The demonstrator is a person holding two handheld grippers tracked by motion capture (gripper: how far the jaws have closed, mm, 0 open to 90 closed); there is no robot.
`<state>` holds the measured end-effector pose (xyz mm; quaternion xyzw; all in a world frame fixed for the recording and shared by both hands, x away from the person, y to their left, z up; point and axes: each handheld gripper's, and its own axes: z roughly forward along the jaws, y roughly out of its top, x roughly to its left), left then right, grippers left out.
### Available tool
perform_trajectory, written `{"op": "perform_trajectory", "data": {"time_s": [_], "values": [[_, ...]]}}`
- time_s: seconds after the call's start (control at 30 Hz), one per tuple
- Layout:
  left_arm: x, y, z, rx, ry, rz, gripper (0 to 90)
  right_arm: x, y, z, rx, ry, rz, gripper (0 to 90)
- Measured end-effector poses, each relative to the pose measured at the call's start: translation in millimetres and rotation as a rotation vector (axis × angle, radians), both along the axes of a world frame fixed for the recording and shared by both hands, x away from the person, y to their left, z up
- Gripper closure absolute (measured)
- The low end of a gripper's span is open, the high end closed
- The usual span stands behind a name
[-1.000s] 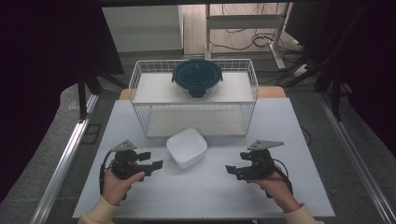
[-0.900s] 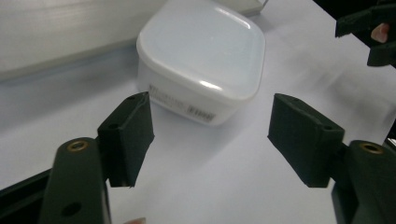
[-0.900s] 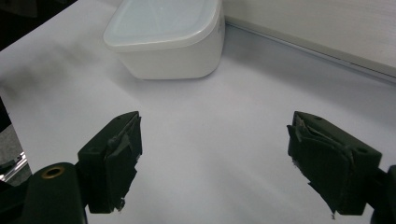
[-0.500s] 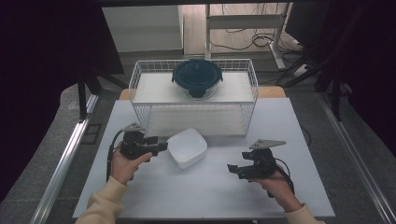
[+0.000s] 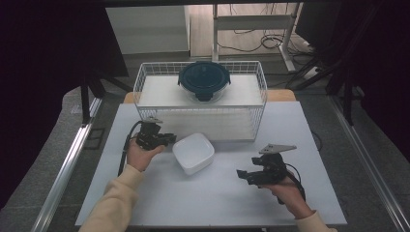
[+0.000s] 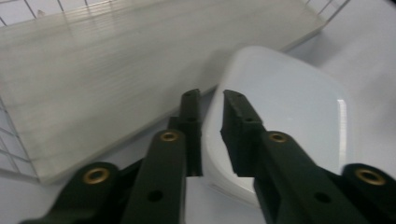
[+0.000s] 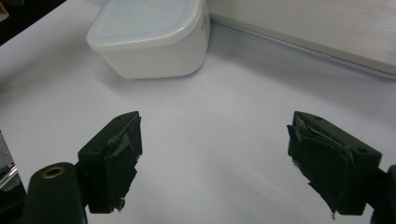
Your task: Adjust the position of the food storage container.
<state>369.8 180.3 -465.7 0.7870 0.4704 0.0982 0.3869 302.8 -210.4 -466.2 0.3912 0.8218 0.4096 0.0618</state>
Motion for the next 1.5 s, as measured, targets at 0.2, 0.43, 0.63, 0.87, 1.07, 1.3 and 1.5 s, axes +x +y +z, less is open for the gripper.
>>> {"op": "perform_trajectory", "data": {"time_s": [0.2, 0.43, 0.63, 0.87, 1.07, 1.3, 1.5], "values": [[11.6, -6.2, -5.8, 0.033, 0.011, -0.006, 88.6, 0.7, -0.9, -0.6, 0.000, 0.002, -0.003, 17.5], [19.1, -7.7, -16.4, 0.036, 0.047, -0.031, 89.9, 1.1, -1.6, -1.7, 0.009, 0.015, -0.006, 17.4], [19.0, -9.5, -18.9, 0.036, 0.078, -0.068, 90.0, 1.3, -2.1, -1.3, 0.025, 0.025, -0.003, 17.4], [11.1, -16.2, -17.1, 0.049, 0.092, -0.117, 90.0, 1.9, -3.3, -1.1, 0.027, 0.023, -0.009, 17.4], [1.1, -21.3, -23.7, 0.038, 0.105, -0.155, 90.0, 2.3, -6.4, 0.4, 0.029, 0.018, -0.022, 17.4], [-6.3, -18.6, -26.2, 0.000, 0.129, -0.166, 90.0, 3.5, -7.9, -0.6, 0.027, 0.022, -0.033, 17.5], [-15.2, -21.0, -26.6, -0.014, 0.140, -0.179, 90.0, 3.3, -8.7, 0.2, 0.027, 0.018, -0.038, 17.5]]}}
